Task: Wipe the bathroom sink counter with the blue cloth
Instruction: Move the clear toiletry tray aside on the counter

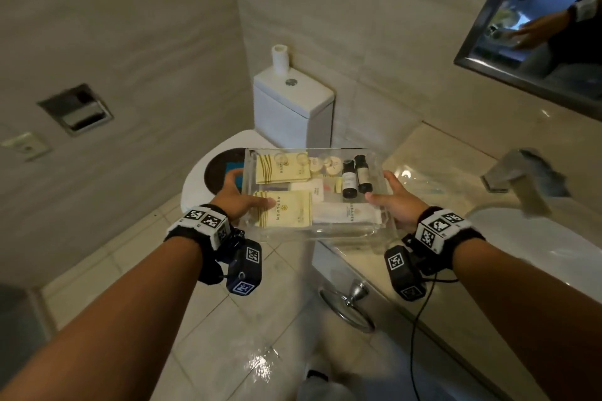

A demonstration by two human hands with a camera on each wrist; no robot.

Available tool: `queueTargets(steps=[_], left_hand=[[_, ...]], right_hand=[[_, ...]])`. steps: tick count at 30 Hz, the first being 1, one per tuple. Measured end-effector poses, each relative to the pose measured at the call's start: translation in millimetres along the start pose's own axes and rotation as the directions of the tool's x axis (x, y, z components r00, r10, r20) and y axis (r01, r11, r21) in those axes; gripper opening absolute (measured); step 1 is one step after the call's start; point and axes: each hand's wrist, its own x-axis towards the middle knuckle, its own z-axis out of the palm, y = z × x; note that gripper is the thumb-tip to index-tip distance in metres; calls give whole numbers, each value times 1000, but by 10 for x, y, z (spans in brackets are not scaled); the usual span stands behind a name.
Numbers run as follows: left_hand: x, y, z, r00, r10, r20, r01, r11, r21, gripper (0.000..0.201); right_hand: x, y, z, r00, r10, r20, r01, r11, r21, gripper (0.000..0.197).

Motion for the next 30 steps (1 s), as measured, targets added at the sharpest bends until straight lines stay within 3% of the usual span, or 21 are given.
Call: queueTargets(steps=[8,17,21,26,30], left_hand=[[325,7,-234,997,-46,-58,43,997,-63,94],[829,-13,-754,995,-75,-61,72,996,-48,91],[1172,-3,-1051,996,-72,-51,67,994,-88,89],[1517,136,-1336,998,-51,-27,49,995,-87,87],[1731,301,-1389,999,-43,31,45,998,-50,87]], right_hand=[[424,-336,152,999,-34,34,36,998,-50,79],[919,-700,616,998,-28,58,34,995,-90,75],[1224,-931,898,999,-31,16,33,992,-124,83],[1510,-1145,1136,999,-33,12,34,998,-57,78],[1599,-1190,1153,997,-28,-69,28,1000,0,71]])
